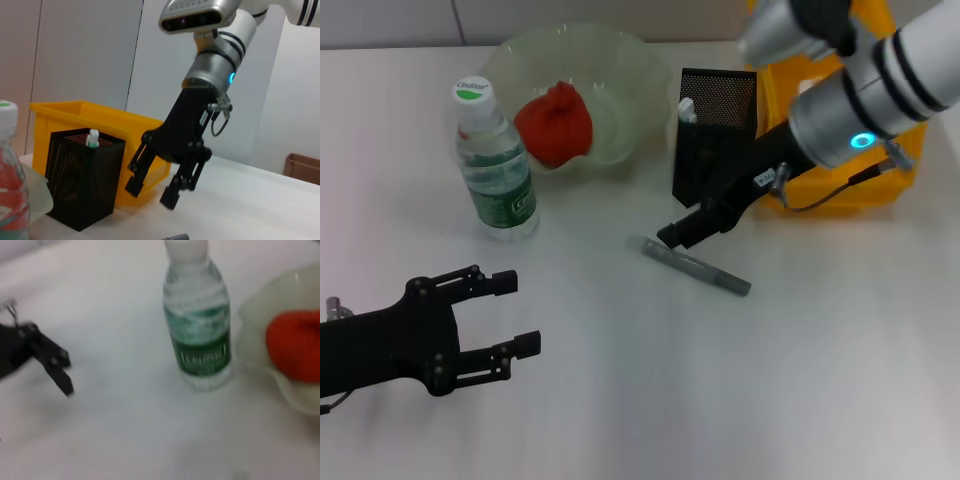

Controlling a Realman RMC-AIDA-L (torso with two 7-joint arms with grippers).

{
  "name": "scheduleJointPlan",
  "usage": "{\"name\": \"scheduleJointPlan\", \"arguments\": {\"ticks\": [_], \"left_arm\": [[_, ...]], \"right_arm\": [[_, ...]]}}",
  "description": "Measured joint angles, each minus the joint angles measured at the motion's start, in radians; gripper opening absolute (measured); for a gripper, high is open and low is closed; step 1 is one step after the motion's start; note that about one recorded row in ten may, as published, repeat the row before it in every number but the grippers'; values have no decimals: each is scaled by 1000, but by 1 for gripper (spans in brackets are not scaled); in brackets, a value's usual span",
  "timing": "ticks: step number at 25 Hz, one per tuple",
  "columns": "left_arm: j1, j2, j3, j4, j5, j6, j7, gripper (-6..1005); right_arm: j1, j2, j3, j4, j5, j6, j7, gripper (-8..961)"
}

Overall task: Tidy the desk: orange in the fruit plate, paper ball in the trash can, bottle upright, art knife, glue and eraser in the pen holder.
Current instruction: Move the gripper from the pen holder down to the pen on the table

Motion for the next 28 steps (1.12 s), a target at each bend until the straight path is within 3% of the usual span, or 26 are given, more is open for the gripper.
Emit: {"name": "scheduleJointPlan", "arguments": {"ticks": [10, 17, 23, 28], "left_arm": [[7, -2, 0, 0, 1, 8, 8, 780], [9, -4, 0, 0, 1, 8, 9, 780], [9, -5, 0, 0, -1, 14, 9, 780], [9, -5, -2, 0, -3, 20, 9, 781]], "right_arm": [[88, 7, -159, 117, -59, 108, 95, 634], [106, 13, -263, 167, -42, 199, 111, 614], [106, 13, -351, 176, -5, 237, 112, 501], [105, 12, -362, 177, -3, 239, 112, 406]]}}
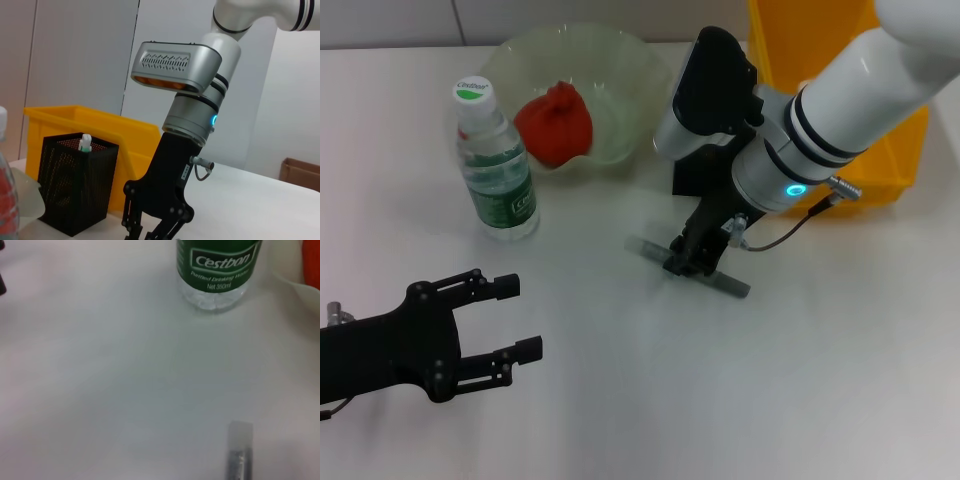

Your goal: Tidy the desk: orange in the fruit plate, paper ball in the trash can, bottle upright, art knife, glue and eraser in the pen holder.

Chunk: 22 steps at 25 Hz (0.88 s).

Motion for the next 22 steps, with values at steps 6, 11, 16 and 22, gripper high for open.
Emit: {"name": "scheduleJointPlan", "arguments": {"ticks": [6, 11, 16, 22], "left_arm": [[-1, 0, -1, 0, -2, 1, 0, 781], [-3, 0, -1, 0, -2, 3, -4, 781], [-2, 0, -1, 0, -2, 4, -5, 781], [2, 0, -1, 0, -2, 5, -1, 781]], "right_arm": [[0, -1, -2, 6, 0, 1, 0, 223], [5, -1, -3, 14, -4, 2, 1, 177], [5, -1, -24, 15, -4, 3, 3, 146], [-27, -2, -16, -44, 15, -9, 11, 142]]}}
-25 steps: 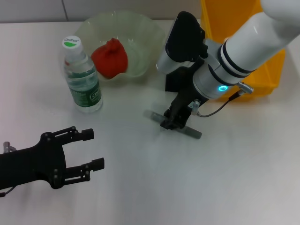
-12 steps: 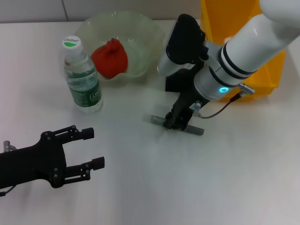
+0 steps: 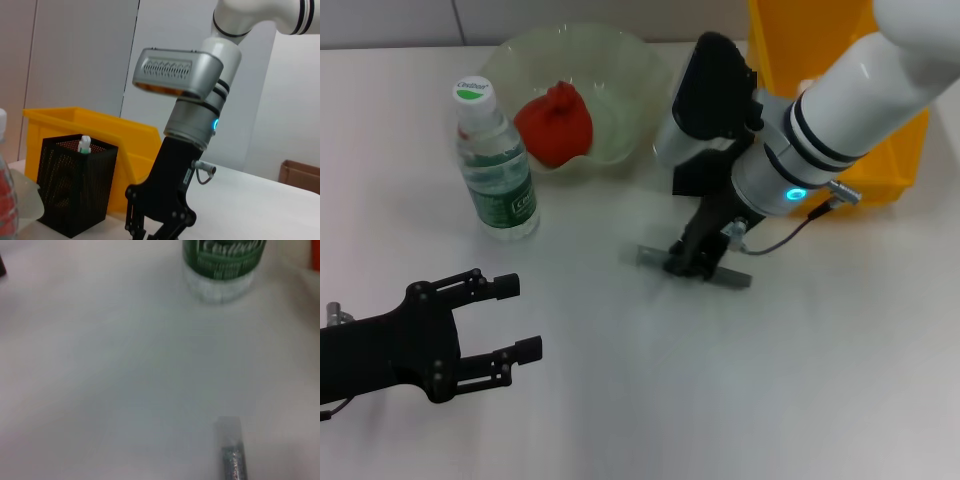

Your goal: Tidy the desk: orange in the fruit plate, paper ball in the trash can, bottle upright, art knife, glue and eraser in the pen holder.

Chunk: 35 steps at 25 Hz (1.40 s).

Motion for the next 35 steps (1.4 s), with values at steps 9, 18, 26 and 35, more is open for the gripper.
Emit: {"name": "scheduleJointPlan", "arguments": {"ticks": [9, 18, 26, 35], "left_arm": [[1, -1, -3, 0, 1, 11, 1, 781], [1, -2, 4, 0, 6, 11, -2, 781], [-3, -2, 5, 0, 7, 17, -2, 781], [-4, -2, 5, 0, 8, 22, -2, 781]], "right_arm": [[-230, -10, 206, -299, 227, -120, -38, 141], [-289, -53, 777, 45, 602, -329, -91, 137], [-322, -45, 936, 123, 687, -244, -348, 137], [-260, -9, 878, 184, 700, -101, -812, 135]]}}
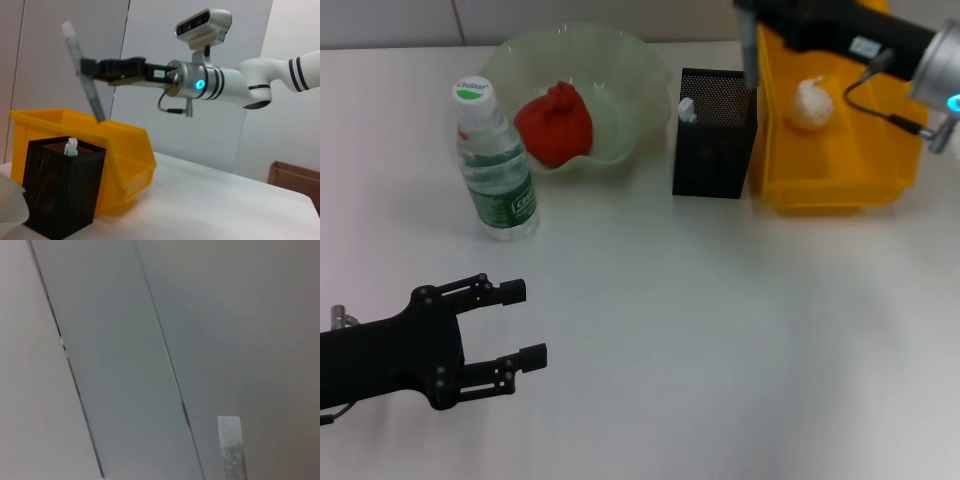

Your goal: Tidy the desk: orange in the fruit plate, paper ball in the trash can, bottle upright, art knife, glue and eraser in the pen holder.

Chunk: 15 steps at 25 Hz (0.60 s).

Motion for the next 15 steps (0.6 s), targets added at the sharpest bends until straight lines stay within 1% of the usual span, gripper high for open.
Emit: {"name": "scheduleJointPlan", "arguments": {"ticks": [2, 5, 11, 15], "left_arm": [[3, 0, 0, 0, 0, 1, 2, 781], [6, 0, -4, 0, -1, 1, 3, 781], [7, -1, -8, 0, -6, -5, 3, 782], [7, -5, -8, 0, -7, -8, 3, 782]], "right_arm": [[29, 1, -27, 53, 5, 79, -113, 135], [41, 2, -29, 84, 6, 114, -177, 166], [41, 2, -29, 92, 5, 126, -207, 228], [40, 2, -40, 93, 3, 134, -208, 270]]}}
